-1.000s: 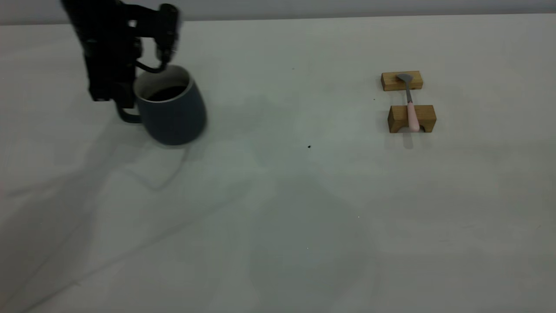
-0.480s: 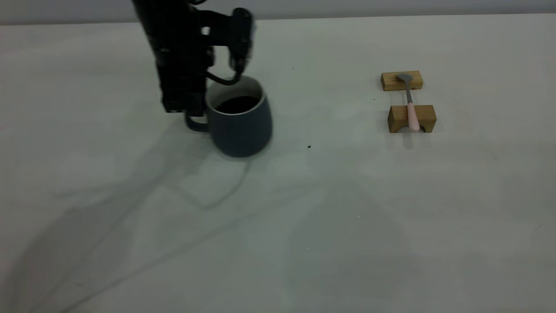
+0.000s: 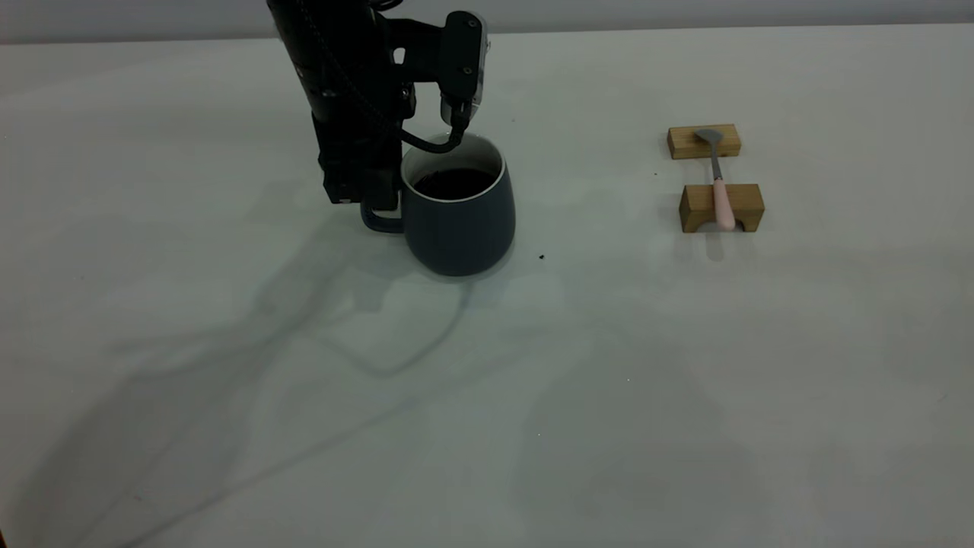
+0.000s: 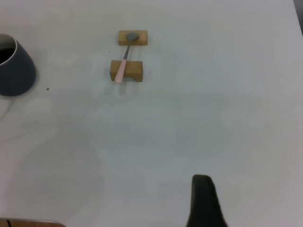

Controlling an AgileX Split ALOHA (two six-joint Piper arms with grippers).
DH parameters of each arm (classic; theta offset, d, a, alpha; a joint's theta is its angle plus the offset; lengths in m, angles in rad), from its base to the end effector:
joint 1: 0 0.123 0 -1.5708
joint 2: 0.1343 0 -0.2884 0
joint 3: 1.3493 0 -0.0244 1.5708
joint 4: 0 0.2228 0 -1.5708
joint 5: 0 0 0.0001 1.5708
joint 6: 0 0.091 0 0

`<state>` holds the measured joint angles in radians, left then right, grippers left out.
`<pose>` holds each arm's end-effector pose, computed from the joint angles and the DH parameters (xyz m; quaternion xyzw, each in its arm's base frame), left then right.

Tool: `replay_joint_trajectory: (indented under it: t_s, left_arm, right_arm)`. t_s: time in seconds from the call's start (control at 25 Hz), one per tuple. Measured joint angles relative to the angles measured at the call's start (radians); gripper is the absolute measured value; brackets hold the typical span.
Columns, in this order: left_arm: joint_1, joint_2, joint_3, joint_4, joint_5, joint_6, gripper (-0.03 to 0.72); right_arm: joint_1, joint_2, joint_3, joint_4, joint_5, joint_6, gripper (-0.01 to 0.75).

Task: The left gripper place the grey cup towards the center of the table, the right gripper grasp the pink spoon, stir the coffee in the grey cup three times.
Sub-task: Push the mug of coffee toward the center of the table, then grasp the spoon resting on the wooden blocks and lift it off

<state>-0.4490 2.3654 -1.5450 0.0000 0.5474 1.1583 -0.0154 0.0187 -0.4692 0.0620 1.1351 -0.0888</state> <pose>0.3953 -0.1905 0.0775 0.7123 0.6868 0.0502 0.1356 -0.0310 0.0056 0.2509 -0.0340 0.8828 0.0066 0.4685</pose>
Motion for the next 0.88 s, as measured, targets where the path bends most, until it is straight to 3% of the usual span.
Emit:
replay_joint_trajectory:
  t_s: [0.12,0.2,0.28,0.48,0.8,0.88]
  left_arm:
    - [0.000,-0.020,0.000,0.025,0.038,-0.006,0.613]
    - [0.000,-0.053,0.000,0.055,0.063,-0.048,0.667]
    - [0.000,-0.109,0.000,0.081,0.092,-0.129,0.673]
    - [0.000,-0.321,0.000,0.088,0.182,-0.491,0.595]
    - [0.000,-0.662,0.000,0.088,0.610,-0.984,0.415]
    - [0.000,-0.730,0.002,0.087,0.621,-1.015,0.383]
  right_arm:
    - [0.000,0.000,0.000,0.000,0.000,0.000,0.555]
    - [0.000,0.000,0.000,0.000,0.000,0.000,0.555]
    - [0.000,0.000,0.000,0.000,0.000,0.000,0.555]
    - [0.000,0.000,0.000,0.000,0.000,0.000,0.555]
    - [0.000,0.000,0.000,0.000,0.000,0.000,0.555]
    - [0.000,0.000,0.000,0.000,0.000,0.000,0.555]
